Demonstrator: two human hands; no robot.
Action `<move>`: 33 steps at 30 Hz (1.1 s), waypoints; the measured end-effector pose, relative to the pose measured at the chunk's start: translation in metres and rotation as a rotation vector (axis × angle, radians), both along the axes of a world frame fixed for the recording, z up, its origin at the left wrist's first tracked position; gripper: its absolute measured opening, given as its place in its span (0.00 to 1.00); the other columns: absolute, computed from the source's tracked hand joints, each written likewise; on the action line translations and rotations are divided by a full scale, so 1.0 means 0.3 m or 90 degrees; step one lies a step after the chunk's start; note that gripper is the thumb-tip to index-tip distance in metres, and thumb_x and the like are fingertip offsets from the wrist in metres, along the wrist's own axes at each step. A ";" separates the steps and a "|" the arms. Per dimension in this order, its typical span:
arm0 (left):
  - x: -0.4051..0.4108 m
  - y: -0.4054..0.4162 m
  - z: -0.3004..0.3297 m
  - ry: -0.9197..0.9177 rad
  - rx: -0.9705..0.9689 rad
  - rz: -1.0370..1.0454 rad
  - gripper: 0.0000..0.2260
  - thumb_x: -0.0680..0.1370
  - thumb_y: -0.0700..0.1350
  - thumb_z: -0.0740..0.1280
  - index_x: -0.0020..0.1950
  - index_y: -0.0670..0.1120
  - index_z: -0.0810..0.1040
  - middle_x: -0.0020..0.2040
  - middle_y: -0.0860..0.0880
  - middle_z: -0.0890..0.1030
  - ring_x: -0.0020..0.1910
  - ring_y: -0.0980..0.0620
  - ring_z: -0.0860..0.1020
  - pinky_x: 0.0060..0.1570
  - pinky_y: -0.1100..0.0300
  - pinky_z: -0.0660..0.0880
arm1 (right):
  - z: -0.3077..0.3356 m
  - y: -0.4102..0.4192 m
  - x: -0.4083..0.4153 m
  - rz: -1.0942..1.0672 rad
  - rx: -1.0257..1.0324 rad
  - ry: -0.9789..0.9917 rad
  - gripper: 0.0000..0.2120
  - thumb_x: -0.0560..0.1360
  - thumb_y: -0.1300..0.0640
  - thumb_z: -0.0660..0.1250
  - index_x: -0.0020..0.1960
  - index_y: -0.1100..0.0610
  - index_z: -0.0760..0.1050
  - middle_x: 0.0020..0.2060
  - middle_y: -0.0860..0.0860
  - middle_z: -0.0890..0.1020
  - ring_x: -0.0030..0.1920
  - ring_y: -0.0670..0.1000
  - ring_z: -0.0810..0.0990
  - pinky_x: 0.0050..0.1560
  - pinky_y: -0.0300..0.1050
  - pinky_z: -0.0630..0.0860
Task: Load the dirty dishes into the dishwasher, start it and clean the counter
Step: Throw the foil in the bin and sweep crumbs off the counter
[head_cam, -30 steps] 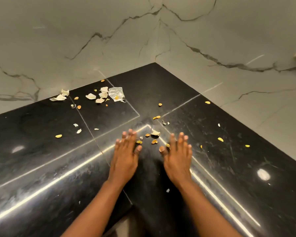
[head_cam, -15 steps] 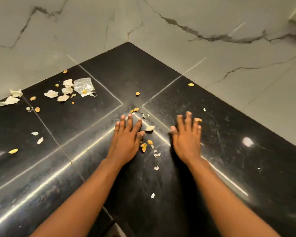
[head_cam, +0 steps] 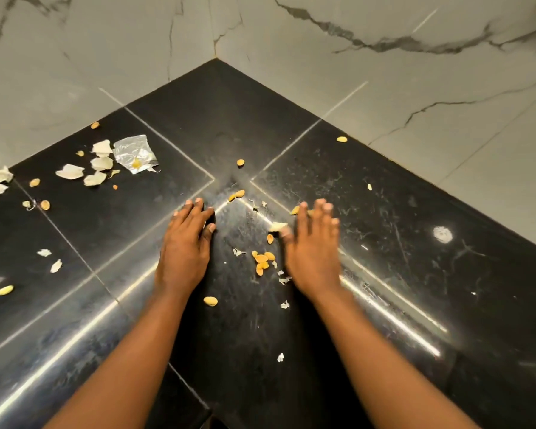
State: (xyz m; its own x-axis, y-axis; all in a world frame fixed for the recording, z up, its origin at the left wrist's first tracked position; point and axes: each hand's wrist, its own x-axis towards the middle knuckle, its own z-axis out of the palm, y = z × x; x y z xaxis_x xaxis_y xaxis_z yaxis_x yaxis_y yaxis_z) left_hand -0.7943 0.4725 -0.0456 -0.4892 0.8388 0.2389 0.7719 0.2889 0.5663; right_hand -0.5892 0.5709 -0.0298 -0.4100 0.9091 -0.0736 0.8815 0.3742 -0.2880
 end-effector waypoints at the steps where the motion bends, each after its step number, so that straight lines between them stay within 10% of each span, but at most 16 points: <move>1: 0.001 0.000 -0.001 0.002 0.003 -0.003 0.15 0.81 0.43 0.62 0.68 0.45 0.74 0.72 0.47 0.69 0.74 0.49 0.63 0.73 0.49 0.59 | 0.008 -0.062 -0.039 0.071 -0.019 0.028 0.33 0.81 0.39 0.38 0.79 0.56 0.40 0.78 0.55 0.38 0.77 0.54 0.33 0.76 0.53 0.36; 5: -0.003 0.000 -0.004 -0.011 0.020 -0.008 0.14 0.80 0.41 0.62 0.66 0.45 0.75 0.72 0.47 0.70 0.73 0.48 0.65 0.72 0.48 0.60 | 0.066 -0.147 0.011 0.178 0.008 0.223 0.23 0.83 0.43 0.47 0.76 0.45 0.59 0.78 0.46 0.52 0.78 0.46 0.43 0.77 0.50 0.39; 8: -0.004 0.000 -0.009 -0.013 0.029 -0.010 0.14 0.80 0.41 0.62 0.66 0.44 0.76 0.71 0.46 0.70 0.72 0.47 0.65 0.71 0.48 0.62 | 0.041 -0.039 0.296 -0.081 0.162 0.194 0.22 0.81 0.47 0.55 0.70 0.54 0.72 0.74 0.55 0.67 0.75 0.55 0.61 0.74 0.60 0.56; 13: -0.007 0.003 -0.018 0.002 0.037 -0.011 0.13 0.80 0.41 0.62 0.64 0.44 0.76 0.70 0.44 0.71 0.72 0.45 0.66 0.69 0.45 0.65 | -0.004 0.048 0.682 -0.552 0.013 -0.052 0.37 0.81 0.39 0.45 0.77 0.67 0.50 0.77 0.66 0.49 0.77 0.64 0.45 0.75 0.60 0.43; 22: -0.015 -0.009 -0.011 -0.024 0.038 -0.038 0.13 0.80 0.39 0.61 0.63 0.46 0.77 0.71 0.44 0.71 0.73 0.45 0.64 0.70 0.48 0.63 | 0.031 -0.278 0.104 0.068 0.004 0.058 0.30 0.80 0.41 0.37 0.80 0.50 0.47 0.79 0.48 0.42 0.77 0.49 0.34 0.77 0.54 0.39; 29: 0.002 -0.021 0.007 -0.052 0.066 -0.037 0.12 0.80 0.36 0.61 0.60 0.45 0.79 0.68 0.45 0.74 0.72 0.46 0.65 0.72 0.50 0.61 | 0.017 -0.635 0.300 -0.191 -0.010 -0.095 0.48 0.75 0.29 0.33 0.77 0.68 0.51 0.76 0.66 0.44 0.77 0.64 0.43 0.75 0.60 0.46; 33: 0.002 -0.031 -0.006 -0.068 0.092 -0.033 0.12 0.79 0.35 0.61 0.59 0.45 0.80 0.64 0.45 0.77 0.69 0.47 0.69 0.69 0.71 0.55 | -0.038 -0.599 0.084 -0.160 -0.032 -0.064 0.42 0.79 0.36 0.41 0.74 0.72 0.56 0.74 0.70 0.56 0.75 0.68 0.54 0.71 0.63 0.53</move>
